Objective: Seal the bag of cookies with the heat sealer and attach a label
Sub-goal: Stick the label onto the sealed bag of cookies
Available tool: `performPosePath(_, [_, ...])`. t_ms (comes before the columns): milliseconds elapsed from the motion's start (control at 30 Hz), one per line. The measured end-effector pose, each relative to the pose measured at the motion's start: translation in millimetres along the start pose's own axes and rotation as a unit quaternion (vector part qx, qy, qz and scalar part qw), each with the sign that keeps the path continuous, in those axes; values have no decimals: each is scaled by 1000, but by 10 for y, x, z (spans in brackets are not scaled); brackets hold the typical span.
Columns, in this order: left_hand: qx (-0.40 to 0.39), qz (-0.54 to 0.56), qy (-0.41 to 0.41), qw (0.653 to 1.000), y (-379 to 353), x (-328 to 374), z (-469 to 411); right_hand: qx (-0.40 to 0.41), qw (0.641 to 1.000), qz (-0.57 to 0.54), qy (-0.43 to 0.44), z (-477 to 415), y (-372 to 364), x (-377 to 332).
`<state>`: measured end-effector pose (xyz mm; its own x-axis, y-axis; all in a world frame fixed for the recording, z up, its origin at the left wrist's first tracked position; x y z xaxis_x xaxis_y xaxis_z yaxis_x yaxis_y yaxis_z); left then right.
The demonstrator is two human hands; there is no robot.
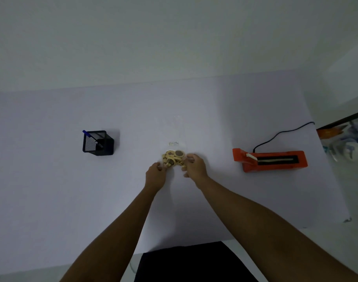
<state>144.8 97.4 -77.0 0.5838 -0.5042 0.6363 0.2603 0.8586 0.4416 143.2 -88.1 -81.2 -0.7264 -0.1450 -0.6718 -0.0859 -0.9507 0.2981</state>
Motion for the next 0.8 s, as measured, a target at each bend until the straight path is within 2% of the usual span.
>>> performPosePath(233, [26,43,-64,997,174,189,480,19,999,-29,5,567,187,192])
performPosePath(500, [-36,53,-148,987,-69,501,860,80,993,-84,18,1255,899,509])
performPosePath(800, [-88,102,-123,983,-923,1024,1047,144,985,-96,0,1069,2110,866])
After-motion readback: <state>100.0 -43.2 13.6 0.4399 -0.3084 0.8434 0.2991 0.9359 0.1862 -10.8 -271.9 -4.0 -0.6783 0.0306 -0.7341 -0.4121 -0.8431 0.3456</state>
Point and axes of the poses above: each hand's wrist, its own z-axis away from the middle knuckle, its own y-axis out of the back of the hand, x = y × z, the point moved 7 cm from there along -z, towards the middle knuckle, and after that the axes turned 6 degrees about z, right-handed, at the moved point
